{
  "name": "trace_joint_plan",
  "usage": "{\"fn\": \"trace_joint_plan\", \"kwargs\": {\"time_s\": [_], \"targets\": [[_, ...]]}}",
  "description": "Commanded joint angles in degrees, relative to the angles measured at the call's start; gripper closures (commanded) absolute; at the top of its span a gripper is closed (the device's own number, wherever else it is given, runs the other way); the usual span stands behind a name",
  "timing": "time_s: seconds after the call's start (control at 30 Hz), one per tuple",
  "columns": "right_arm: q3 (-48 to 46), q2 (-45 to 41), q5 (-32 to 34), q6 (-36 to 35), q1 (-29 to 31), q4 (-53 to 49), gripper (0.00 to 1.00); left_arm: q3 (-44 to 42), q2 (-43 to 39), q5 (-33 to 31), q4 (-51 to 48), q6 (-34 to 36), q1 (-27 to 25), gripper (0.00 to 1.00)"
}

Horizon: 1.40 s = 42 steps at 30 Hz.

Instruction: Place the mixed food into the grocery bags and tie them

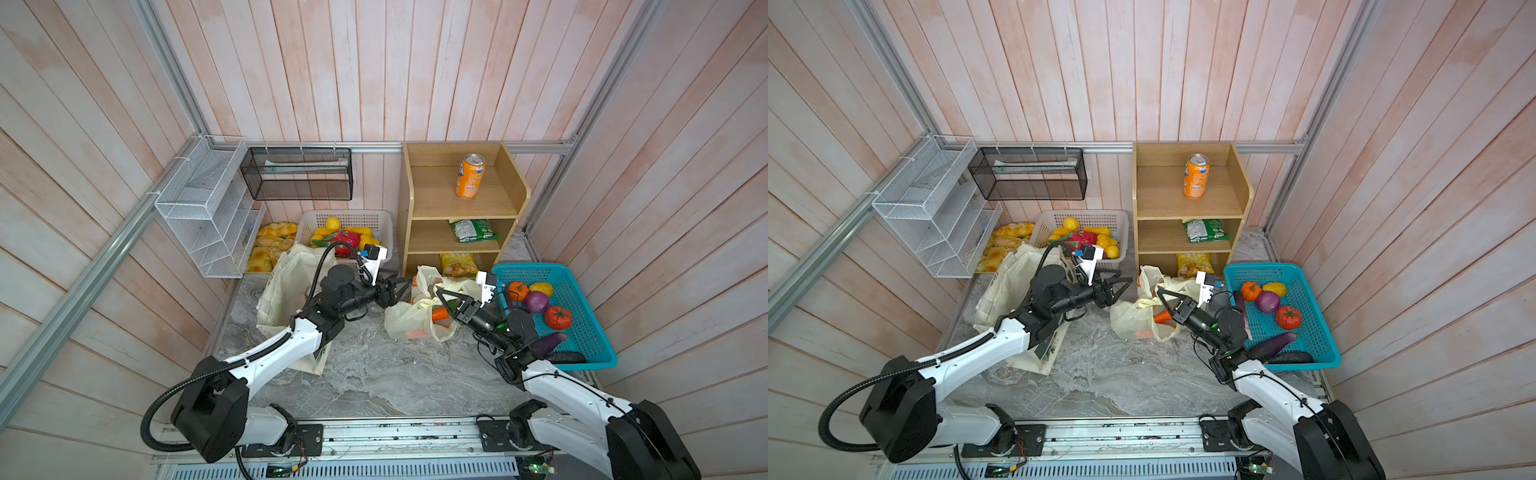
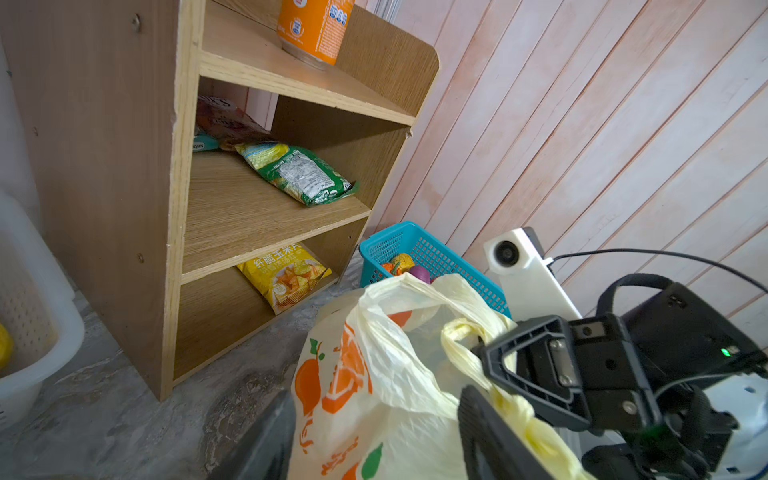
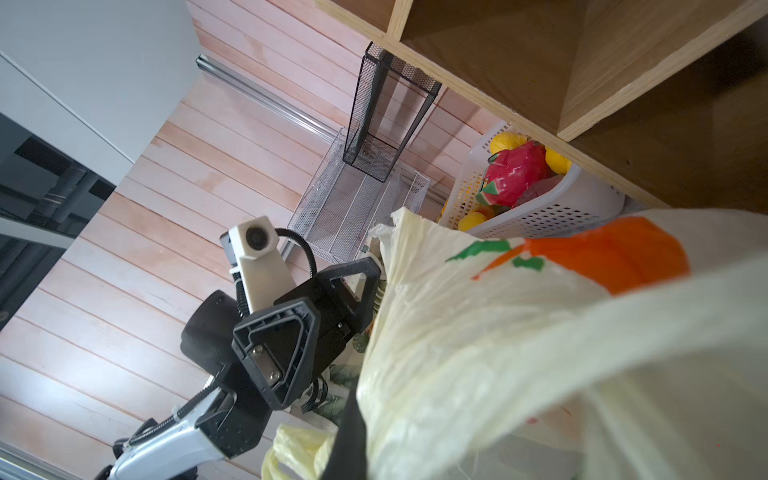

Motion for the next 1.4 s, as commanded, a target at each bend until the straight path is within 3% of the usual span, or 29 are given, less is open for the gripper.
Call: {"fn": "trace_joint_plan", "kwargs": {"time_s": [0.0, 0.2, 0.37, 0.77, 1.37], "targets": [[0.7, -0.6, -3.6, -5.3, -0.4, 0.5, 1.00, 3.7, 2.9, 2.7, -0.5, -0.2, 0.1, 0.35], [0.3, -1.0, -8.8, -11.9, -0.5, 2.4, 1.00, 4.5, 3.4, 3.7, 1.2, -0.6, -0.2, 0.36], [0.4, -1.5, -12.6, -16.4, -1.0, 2.4, 1.00, 3.0, -0.1, 4.4, 2.3, -0.7, -1.2, 0.46], [1.3, 1.2, -16.1, -17.3, -3.3, 4.0, 1.00, 4.3, 1.6, 12.0, 0.5, -1.0, -4.3, 0.59], [1.6, 1.8, -17.1, -17.3, -3.7, 3.6, 1.00, 5.1, 8.2, 14.9, 3.2, -4.1, -4.9, 0.51]]}}
